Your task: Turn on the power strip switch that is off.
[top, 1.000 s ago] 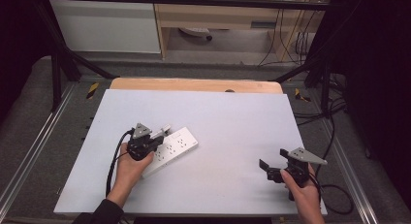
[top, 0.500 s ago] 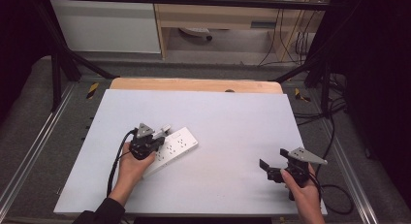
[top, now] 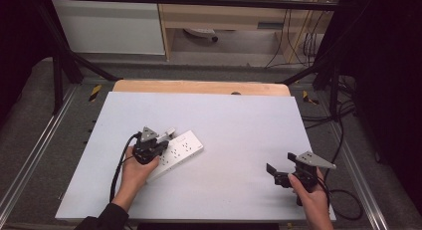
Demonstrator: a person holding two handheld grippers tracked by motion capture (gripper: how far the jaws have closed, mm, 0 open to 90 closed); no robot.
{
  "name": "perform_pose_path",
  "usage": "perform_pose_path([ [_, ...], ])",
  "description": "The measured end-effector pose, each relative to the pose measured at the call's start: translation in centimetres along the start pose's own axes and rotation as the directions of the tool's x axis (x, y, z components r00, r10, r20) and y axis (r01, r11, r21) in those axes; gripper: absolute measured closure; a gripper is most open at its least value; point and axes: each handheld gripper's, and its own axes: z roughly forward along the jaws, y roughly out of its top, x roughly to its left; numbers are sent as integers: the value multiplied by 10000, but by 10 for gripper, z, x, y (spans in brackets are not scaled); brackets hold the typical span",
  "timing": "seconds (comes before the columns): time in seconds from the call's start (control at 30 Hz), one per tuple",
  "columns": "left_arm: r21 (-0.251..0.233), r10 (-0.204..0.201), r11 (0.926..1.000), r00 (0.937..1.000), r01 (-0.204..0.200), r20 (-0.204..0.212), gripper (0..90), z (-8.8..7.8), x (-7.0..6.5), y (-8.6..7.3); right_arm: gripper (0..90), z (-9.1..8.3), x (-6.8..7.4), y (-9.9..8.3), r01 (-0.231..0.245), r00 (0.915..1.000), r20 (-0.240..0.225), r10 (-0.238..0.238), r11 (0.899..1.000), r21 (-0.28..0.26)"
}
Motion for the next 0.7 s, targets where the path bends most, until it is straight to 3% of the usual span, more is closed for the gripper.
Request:
perform_pose_path([
  [0.7, 31, -60, 10000, 9999, 59, 124, 900, 2, 1, -2, 35, -1, 0, 0, -20, 10000, -23, 20, 10000, 2],
])
